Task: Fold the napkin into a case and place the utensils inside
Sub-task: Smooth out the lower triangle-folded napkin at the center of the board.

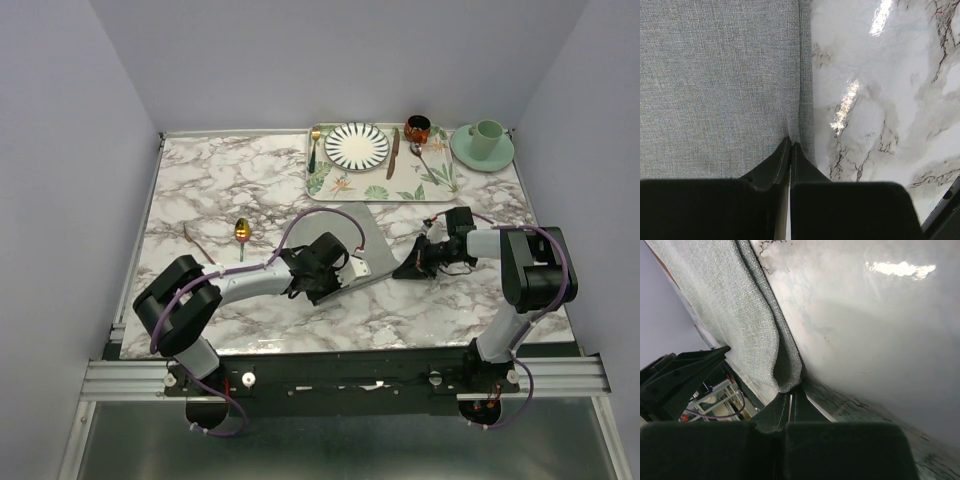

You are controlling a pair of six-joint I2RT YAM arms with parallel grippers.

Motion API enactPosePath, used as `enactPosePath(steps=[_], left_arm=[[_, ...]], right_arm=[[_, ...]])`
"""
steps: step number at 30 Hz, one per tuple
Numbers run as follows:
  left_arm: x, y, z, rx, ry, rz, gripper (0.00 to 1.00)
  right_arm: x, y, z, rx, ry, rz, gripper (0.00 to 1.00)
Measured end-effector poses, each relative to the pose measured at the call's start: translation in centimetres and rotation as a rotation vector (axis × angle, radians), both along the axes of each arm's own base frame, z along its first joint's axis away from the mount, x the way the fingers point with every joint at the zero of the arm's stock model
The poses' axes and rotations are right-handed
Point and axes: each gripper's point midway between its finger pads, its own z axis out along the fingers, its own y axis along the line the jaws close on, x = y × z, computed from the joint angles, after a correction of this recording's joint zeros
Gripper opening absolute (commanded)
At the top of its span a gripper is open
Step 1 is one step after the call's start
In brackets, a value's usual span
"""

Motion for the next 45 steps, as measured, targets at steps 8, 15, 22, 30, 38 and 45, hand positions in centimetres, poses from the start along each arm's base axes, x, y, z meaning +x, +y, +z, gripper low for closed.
enactPosePath(steps=[8,15,22,30,38,45], left_arm=[[0.0,0.0,0.0,0.001,0.002,0.0,0.07],[-0.2,0.2,-0.1,0.007,0.006,-0.001,0.14],[-0.8,0.3,0.1,0.006,0.03,-0.011,0.43],[1.2,0.8,4.8,-0.17,0.117,0.089,0.44],[9.8,3.2,10.0,-0.433,0.167,0.339,0.45],[12.6,3.5,7.7,-0.563,0.395,0.497,0.45]], right_arm=[[0.0,0.0,0.0,-0.001,-0.001,0.001,0.01],[0.0,0.0,0.0,-0.001,-0.001,0.001,0.01],[0.0,0.0,0.0,-0.001,-0.005,0.004,0.29],[-0.5,-0.2,1.3,-0.006,-0.057,0.051,0.49],[-1.1,-0.6,3.3,-0.026,-0.116,0.13,0.63],[2.3,-0.5,3.6,-0.036,-0.143,0.121,0.63]])
